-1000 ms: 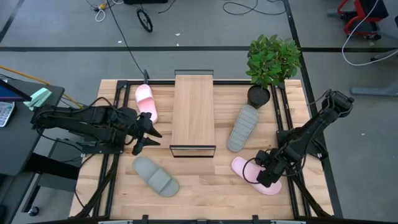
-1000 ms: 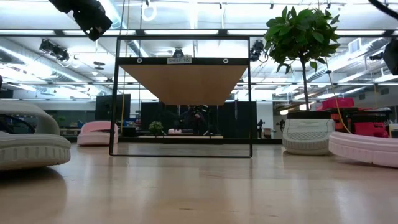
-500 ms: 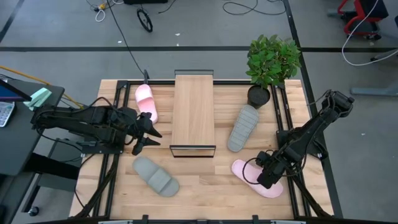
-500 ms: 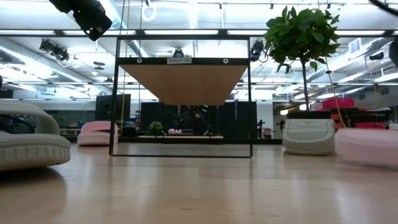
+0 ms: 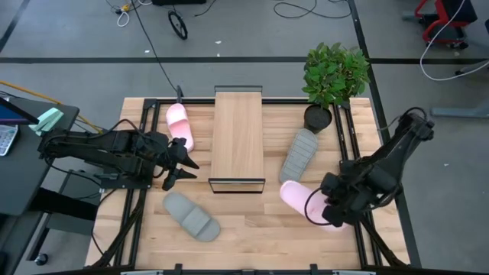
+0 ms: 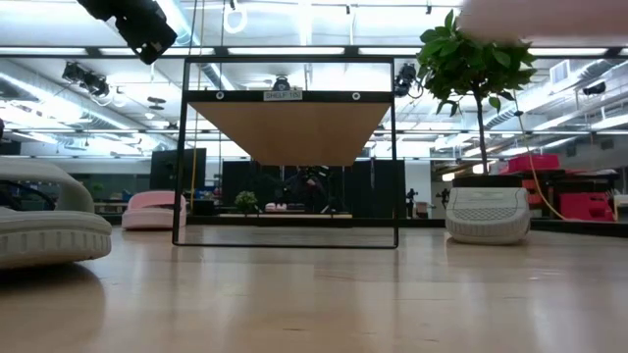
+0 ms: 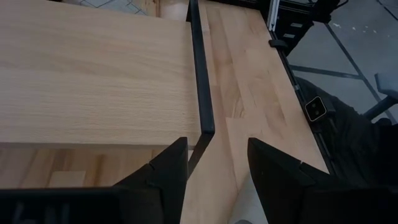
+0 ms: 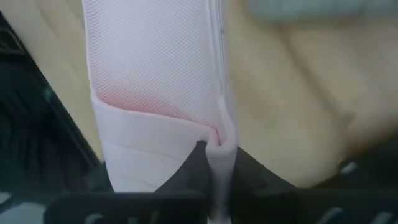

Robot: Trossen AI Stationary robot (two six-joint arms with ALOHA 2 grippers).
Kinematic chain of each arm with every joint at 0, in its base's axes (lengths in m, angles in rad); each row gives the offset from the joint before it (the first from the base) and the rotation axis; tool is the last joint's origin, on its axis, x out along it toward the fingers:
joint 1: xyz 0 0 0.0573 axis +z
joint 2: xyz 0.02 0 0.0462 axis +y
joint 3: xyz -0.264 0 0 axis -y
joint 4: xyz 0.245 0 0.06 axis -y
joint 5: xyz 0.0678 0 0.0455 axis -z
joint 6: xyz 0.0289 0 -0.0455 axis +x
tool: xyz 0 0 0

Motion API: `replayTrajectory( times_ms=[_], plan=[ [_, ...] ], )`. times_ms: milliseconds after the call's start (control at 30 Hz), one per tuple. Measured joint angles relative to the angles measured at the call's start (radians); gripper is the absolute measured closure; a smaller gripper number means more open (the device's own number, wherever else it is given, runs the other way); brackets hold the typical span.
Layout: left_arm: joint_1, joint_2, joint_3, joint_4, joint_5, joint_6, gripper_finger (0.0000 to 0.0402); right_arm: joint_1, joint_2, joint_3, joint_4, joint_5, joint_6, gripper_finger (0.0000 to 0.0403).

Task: Pick and place slides into the shelf
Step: Put the bottom pink slides on top of the shelf

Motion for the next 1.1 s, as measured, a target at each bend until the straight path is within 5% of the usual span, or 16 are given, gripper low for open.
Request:
replayTrajectory(
  times_ms=[167,300,567,867,1100],
  plan=[
    [0.000,0.000,0.000,0.000,0.000,0.005,0.0230,-0.054,0.072,0.230,-0.109,0.232,-0.251,0.0375],
    [0.000,0.000,0.000,0.000,0.000,0.011,0.0230,-0.164,0.129,0.366,-0.113,0.311,-0.564,0.0375],
    [0.000,0.000,0.000,0.000,0.000,0.036,0.0230,-0.503,0.246,0.586,-0.115,0.238,-1.047,0.0375],
    [0.000,0.000,0.000,0.001,-0.031,0.078,0.0230,-0.768,0.365,0.640,-0.113,0.024,-1.338,0.0375],
    [0.000,0.000,0.000,0.058,-0.207,0.071,0.0230,-0.874,0.416,0.640,-0.082,-0.026,-1.500,0.0375]
  ],
)
